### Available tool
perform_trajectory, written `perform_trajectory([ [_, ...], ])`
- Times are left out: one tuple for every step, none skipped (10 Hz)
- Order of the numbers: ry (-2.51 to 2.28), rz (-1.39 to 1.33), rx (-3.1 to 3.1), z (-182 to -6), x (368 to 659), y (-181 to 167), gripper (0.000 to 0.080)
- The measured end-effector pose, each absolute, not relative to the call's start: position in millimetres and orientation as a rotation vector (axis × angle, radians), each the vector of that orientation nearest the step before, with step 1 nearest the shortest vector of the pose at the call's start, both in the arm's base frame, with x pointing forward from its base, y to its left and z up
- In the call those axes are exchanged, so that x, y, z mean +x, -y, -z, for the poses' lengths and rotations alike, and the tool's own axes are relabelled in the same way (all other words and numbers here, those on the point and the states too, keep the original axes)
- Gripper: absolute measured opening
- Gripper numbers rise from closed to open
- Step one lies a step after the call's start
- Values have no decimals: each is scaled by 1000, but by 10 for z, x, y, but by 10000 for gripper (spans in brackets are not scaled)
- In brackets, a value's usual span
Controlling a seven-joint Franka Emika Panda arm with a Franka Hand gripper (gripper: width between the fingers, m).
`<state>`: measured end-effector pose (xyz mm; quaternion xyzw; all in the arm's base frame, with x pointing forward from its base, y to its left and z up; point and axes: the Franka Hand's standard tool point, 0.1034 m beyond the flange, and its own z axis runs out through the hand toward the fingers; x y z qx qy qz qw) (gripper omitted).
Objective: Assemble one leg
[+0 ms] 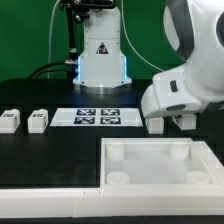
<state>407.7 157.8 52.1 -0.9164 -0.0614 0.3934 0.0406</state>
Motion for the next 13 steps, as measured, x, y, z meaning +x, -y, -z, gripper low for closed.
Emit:
perform_trajectory([
  [210,-1218,-2796,-736,4150,-1521,290],
  [219,-1192,-2804,-916,4262,-1493,290],
  [219,-1053,-2851,-1109,4484,-1480,290],
  [214,-916,-2895,-1339,4651,-1430,290],
  [207,-734,-2948,-1467,4752,-1400,291],
  [202,-601,-2981,-1409,4739,-1403,291],
  [196,-469,-3004,-1377,4774,-1401,291],
  [191,-354,-3022,-1399,4802,-1387,291],
  [242,-186,-3025,-1440,4890,-1340,291],
  [280,-78,-3012,-1596,5083,-1189,291],
  [273,4,-3004,-1798,5328,-1066,291],
  [235,142,-2984,-2011,5592,-1008,291],
  [214,282,-2973,-2119,5746,-999,291],
])
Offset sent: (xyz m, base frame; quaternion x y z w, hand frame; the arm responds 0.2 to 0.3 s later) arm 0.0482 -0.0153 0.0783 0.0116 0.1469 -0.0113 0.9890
